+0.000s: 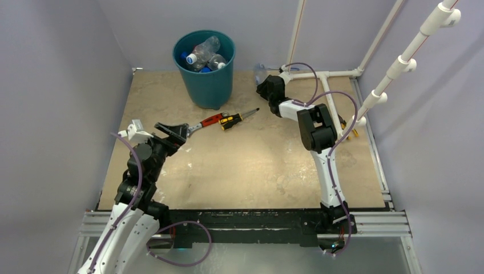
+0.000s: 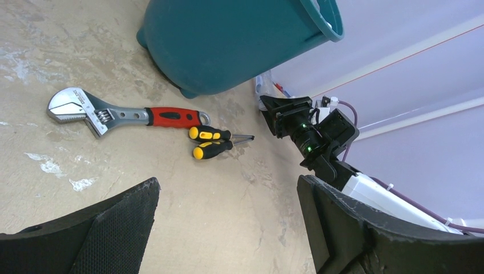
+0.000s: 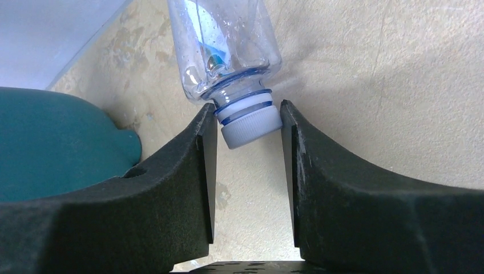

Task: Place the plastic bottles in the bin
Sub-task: Pick up the plastic bottle at the center of the board.

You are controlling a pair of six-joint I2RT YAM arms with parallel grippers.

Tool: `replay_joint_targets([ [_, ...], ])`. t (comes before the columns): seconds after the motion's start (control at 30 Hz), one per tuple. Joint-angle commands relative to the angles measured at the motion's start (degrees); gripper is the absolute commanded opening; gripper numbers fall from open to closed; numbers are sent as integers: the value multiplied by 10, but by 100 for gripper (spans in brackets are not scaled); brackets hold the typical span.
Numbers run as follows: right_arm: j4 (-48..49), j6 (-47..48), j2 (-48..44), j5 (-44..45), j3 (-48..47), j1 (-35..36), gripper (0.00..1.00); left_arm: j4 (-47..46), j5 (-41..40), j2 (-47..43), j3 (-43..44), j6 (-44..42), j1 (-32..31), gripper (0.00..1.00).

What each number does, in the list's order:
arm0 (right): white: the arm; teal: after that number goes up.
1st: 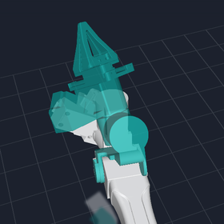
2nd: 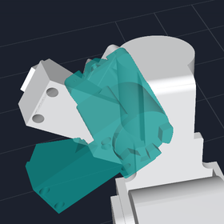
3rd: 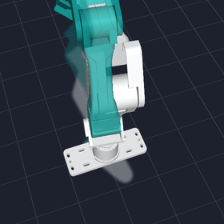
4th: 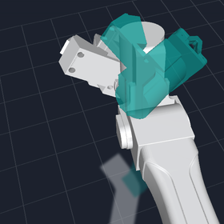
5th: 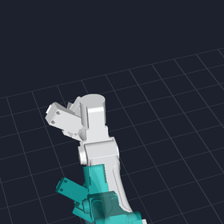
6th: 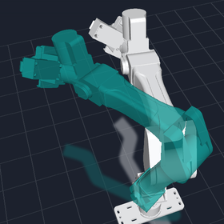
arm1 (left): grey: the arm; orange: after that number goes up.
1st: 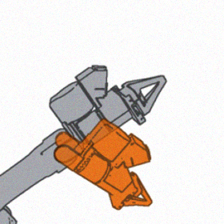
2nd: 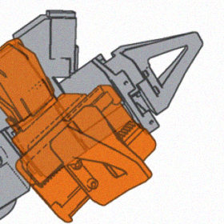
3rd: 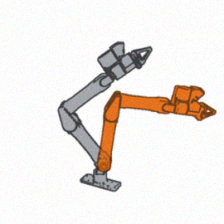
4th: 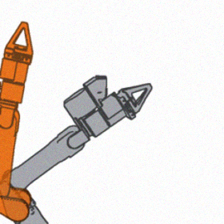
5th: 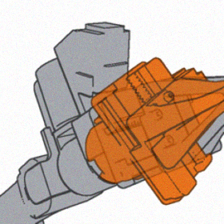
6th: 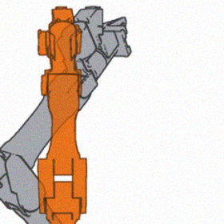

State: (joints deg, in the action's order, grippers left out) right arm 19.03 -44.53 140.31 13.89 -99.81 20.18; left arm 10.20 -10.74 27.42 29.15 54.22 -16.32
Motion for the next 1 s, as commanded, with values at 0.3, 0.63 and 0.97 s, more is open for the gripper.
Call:
replay_joint_targets([
  [0.3, 112, 39, -241, -17, 256, 17, 0, 69, -9, -58, 86, -31, -3, 90],
  [0.63, 57, 67, -582, 21, 483, 156, 0, 75, 32, -57, 122, -65, -3, 90],
  [0.97, -107, 74, -1006, -13, 658, 278, 0, -189, 305, 62, 78, 1, -4, 93],
])
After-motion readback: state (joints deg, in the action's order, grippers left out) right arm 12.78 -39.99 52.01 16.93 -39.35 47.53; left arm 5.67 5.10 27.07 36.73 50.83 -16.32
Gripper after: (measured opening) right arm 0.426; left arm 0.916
